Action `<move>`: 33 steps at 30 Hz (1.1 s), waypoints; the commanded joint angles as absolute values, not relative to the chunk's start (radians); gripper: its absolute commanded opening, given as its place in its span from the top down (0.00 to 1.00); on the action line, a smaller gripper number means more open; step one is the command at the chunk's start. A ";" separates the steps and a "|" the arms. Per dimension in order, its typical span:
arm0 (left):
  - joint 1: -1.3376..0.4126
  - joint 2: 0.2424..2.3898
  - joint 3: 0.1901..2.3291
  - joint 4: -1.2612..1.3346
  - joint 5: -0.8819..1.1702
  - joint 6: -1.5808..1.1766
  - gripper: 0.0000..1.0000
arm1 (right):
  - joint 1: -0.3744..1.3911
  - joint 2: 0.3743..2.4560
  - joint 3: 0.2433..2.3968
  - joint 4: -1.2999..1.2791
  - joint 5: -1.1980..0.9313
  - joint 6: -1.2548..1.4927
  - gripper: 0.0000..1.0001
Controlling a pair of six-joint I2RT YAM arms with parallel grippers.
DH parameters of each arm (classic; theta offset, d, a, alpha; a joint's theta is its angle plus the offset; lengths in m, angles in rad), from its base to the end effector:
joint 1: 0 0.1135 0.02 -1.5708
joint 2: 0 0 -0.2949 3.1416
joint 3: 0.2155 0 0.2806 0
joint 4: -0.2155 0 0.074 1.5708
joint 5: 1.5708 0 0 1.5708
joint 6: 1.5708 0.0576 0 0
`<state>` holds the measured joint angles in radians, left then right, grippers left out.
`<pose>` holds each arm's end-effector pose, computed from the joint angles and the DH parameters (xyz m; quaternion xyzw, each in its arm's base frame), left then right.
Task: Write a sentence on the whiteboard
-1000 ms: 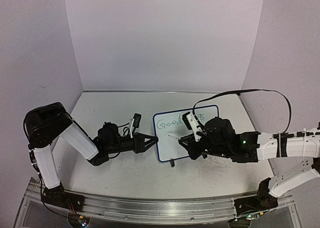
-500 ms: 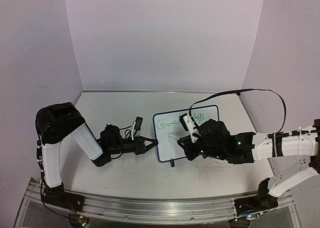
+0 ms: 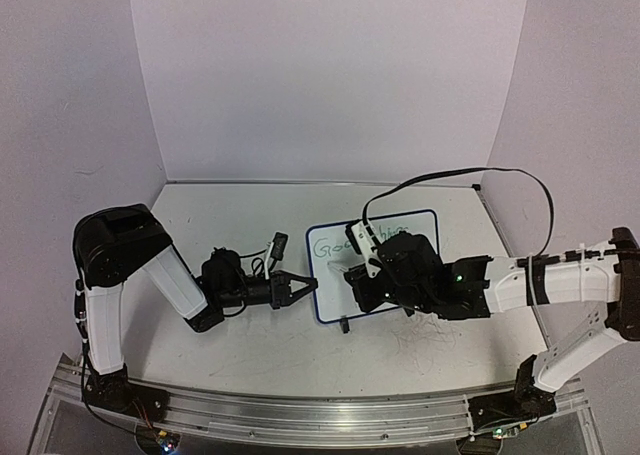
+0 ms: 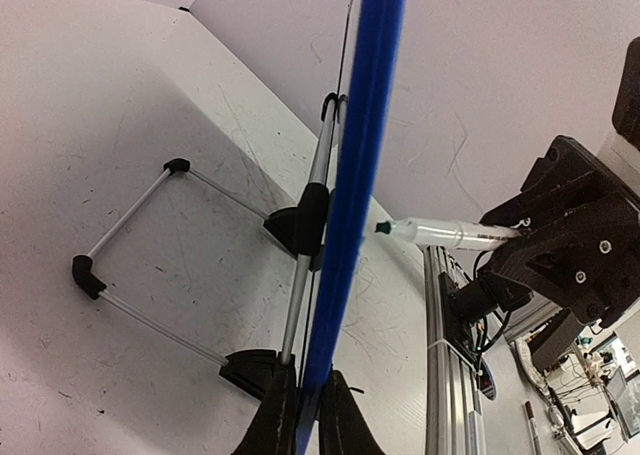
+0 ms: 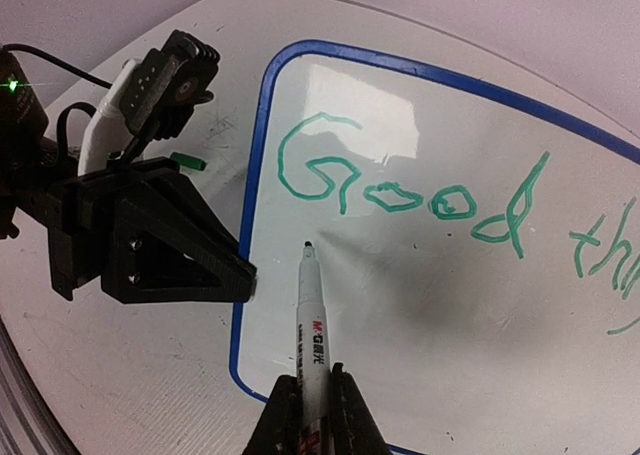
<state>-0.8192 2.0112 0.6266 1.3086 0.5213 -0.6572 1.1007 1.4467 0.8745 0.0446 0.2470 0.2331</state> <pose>0.2378 -0.2965 0.1126 0.2319 0.6922 -0.5818 0.3586 0.1750 0.3133 0.2428 -0.3060 0.8065 0.2219 0.4546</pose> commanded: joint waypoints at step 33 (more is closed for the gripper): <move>-0.818 2.015 0.622 1.480 0.511 -0.595 1.00 | 1.110 1.506 0.881 0.019 0.278 0.281 1.00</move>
